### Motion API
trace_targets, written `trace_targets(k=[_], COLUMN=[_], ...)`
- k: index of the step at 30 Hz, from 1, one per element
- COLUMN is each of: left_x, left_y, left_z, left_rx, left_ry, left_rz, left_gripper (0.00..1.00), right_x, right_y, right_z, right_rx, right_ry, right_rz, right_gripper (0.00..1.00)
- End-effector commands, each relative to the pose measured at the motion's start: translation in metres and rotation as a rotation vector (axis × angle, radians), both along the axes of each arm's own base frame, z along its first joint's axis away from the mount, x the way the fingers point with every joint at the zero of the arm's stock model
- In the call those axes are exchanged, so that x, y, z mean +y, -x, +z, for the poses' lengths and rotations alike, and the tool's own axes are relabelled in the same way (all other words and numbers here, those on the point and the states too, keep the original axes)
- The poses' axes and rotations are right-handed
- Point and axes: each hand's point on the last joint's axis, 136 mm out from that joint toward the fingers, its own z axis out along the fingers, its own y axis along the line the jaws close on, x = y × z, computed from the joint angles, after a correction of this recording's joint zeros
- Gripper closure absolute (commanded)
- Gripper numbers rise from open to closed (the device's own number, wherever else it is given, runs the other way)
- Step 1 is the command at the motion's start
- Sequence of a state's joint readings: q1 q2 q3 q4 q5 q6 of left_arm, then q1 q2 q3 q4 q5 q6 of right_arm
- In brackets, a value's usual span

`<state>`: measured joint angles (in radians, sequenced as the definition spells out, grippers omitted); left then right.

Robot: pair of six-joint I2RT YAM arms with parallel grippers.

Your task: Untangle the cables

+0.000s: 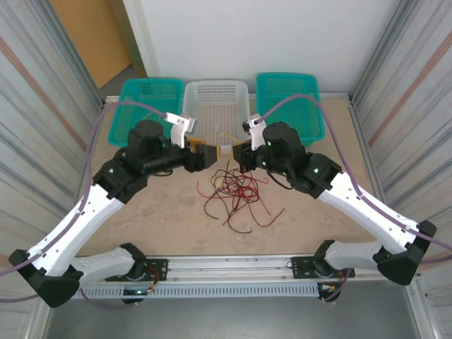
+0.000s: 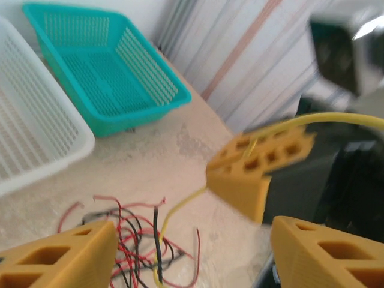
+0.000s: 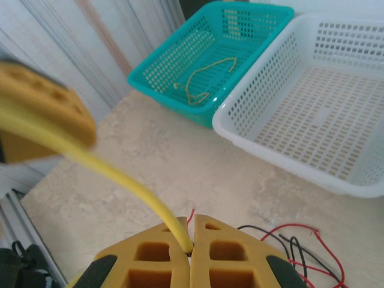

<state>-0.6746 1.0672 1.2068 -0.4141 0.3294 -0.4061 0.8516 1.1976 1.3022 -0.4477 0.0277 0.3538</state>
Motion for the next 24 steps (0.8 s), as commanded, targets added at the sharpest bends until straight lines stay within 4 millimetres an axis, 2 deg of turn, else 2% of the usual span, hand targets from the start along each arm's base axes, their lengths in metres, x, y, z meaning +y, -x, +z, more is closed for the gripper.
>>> trace_targets(k=[1,3,6,10,16,20,22,24], left_x=[-0.009,-0.014,-0.02,-0.027,-0.04,-0.05,-0.058,-0.064], left_y=[0.026,0.048,0.067,0.07,0.06,0.052,0.048,0.041], left_z=[0.008,0.012,0.007,-0.002,-0.017,-0.025,-0.026,-0.028], left_rx=[-0.034,-0.119,-0.228,-0.291,-0.416,-0.592,-0.654,-0.695], left_ry=[0.099,0.127,0.091,0.043,-0.101,-0.265,-0.312,-0.361], left_rz=[-0.096,-0.145,-0.185,-0.204,-0.187,-0.129,-0.127,-0.098], left_gripper=[0.24,0.14,0.11,0.11,0.1,0.18,0.27,0.41], right_x=[-0.018,-0.025,-0.03,-0.033,-0.039,-0.041,-0.042,-0.043], right_y=[-0.009,-0.015,-0.019,-0.021,-0.017,-0.014,-0.013,-0.013], right_z=[0.04,0.038,0.036,0.032,0.03,0.026,0.025,0.024], right_rx=[-0.1,-0.093,-0.082,-0.071,-0.064,-0.052,-0.051,-0.05], right_ry=[-0.045,-0.029,-0.038,-0.039,-0.055,-0.06,-0.061,-0.059], right_rz=[-0.068,-0.103,-0.119,-0.14,-0.157,-0.155,-0.157,-0.161], right_gripper=[1.0,1.0,1.0,1.0,1.0,1.0,1.0,1.0])
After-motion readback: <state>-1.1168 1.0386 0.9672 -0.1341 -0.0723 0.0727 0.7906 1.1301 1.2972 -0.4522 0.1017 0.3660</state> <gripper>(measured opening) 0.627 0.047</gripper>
